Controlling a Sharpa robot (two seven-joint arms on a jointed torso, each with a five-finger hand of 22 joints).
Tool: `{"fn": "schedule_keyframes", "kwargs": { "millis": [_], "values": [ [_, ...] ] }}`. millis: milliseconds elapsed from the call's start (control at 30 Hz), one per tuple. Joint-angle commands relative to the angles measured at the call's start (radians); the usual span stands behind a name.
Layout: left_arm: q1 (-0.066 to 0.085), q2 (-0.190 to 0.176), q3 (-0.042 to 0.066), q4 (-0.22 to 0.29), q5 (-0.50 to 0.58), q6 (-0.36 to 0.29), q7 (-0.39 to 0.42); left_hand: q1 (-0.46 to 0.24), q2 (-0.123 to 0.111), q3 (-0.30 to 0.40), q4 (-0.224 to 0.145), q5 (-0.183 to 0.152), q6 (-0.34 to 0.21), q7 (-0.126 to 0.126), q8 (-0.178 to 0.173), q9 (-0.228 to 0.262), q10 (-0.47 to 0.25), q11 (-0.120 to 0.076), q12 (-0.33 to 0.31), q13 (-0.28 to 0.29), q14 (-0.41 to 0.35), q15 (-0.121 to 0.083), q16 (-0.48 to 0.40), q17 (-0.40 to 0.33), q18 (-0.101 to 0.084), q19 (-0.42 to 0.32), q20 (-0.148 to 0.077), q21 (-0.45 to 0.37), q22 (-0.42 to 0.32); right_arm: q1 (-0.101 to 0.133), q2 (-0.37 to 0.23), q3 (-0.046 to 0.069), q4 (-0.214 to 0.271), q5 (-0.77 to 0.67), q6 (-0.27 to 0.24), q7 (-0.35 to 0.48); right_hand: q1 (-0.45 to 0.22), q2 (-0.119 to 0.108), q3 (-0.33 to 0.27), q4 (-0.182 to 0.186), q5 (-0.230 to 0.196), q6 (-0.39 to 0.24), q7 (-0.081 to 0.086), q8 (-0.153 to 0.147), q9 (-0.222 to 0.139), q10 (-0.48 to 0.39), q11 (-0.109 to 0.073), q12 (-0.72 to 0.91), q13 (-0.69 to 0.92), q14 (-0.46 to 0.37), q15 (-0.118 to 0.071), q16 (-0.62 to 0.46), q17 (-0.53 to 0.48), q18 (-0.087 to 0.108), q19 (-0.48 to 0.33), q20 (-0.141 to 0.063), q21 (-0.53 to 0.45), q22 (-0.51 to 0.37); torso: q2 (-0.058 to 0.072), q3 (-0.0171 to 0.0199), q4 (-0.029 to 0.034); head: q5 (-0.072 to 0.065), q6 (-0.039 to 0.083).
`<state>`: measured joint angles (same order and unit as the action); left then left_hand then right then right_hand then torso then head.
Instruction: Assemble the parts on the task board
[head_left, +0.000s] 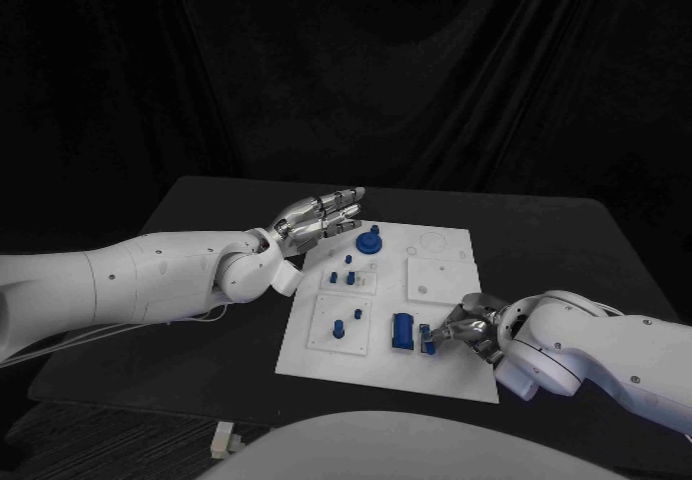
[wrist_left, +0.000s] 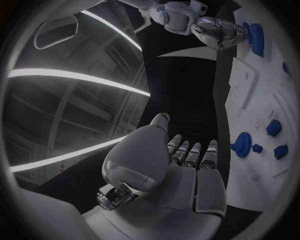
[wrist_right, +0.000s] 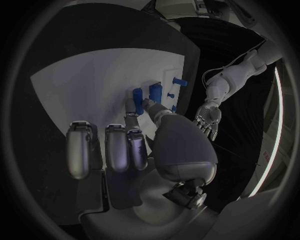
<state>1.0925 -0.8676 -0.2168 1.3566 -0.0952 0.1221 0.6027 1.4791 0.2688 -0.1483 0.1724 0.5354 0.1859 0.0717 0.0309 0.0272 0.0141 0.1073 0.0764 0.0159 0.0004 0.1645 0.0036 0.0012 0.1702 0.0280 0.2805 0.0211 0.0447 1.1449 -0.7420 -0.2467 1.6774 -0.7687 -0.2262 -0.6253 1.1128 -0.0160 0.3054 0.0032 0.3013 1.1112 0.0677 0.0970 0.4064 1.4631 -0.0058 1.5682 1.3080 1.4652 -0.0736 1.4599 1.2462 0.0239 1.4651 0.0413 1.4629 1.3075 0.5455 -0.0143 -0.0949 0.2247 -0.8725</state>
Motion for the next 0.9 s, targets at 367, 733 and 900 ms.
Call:
{"fn": "schedule_keyframes", "kwargs": {
  "millis": [367,733,900],
  "values": [
    [-0.002,0.002,0.001,0.001,0.001,0.017,0.003,-0.007,0.006,0.008,-0.002,0.008,0.000,0.010,0.004,0.002,0.001,-0.002,0.006,0.002,0.000,0.001,-0.004,-0.001,0.009,0.003,0.004,0.005,0.001,-0.002,-0.005,-0.001,0.004,-0.003,-0.009,-0.003,-0.043,0.000,-0.044,0.049,-0.045,-0.008,0.000,-0.001,-0.006,0.108,-0.004,0.003,0.263,0.052,-0.002,0.003,0.002,0.005,0.055,-0.007,-0.004,0.225,0.000,0.0004,-0.0016,0.002,0.000],
    [-0.002,0.000,0.001,0.002,0.001,0.020,0.000,-0.006,0.006,0.010,-0.005,0.011,0.001,0.011,0.004,0.002,0.001,-0.001,0.007,0.002,0.000,0.001,-0.004,-0.001,0.009,0.004,0.004,0.006,0.002,-0.002,-0.049,-0.001,0.044,-0.079,-0.073,0.079,-0.089,-0.004,-0.101,0.117,-0.124,-0.015,0.003,-0.007,-0.010,0.108,-0.001,0.003,0.263,0.054,0.001,0.007,0.013,0.006,0.055,-0.003,-0.005,0.224,0.000,0.0005,-0.0014,0.005,0.000],
    [-0.003,-0.003,0.001,0.002,0.001,0.018,-0.001,-0.005,0.005,0.011,-0.006,0.012,0.002,0.012,0.005,0.002,0.001,-0.001,0.008,0.002,0.000,0.001,-0.004,-0.001,0.009,0.004,0.005,0.006,0.002,-0.002,-0.083,-0.001,0.079,-0.147,-0.079,0.124,-0.073,-0.014,-0.124,0.124,-0.156,-0.018,0.000,0.016,0.011,0.108,-0.003,0.003,0.263,0.056,0.000,0.011,0.022,0.005,0.057,-0.004,-0.001,0.226,0.000,0.0006,-0.0014,0.007,0.000]
  ]
}}
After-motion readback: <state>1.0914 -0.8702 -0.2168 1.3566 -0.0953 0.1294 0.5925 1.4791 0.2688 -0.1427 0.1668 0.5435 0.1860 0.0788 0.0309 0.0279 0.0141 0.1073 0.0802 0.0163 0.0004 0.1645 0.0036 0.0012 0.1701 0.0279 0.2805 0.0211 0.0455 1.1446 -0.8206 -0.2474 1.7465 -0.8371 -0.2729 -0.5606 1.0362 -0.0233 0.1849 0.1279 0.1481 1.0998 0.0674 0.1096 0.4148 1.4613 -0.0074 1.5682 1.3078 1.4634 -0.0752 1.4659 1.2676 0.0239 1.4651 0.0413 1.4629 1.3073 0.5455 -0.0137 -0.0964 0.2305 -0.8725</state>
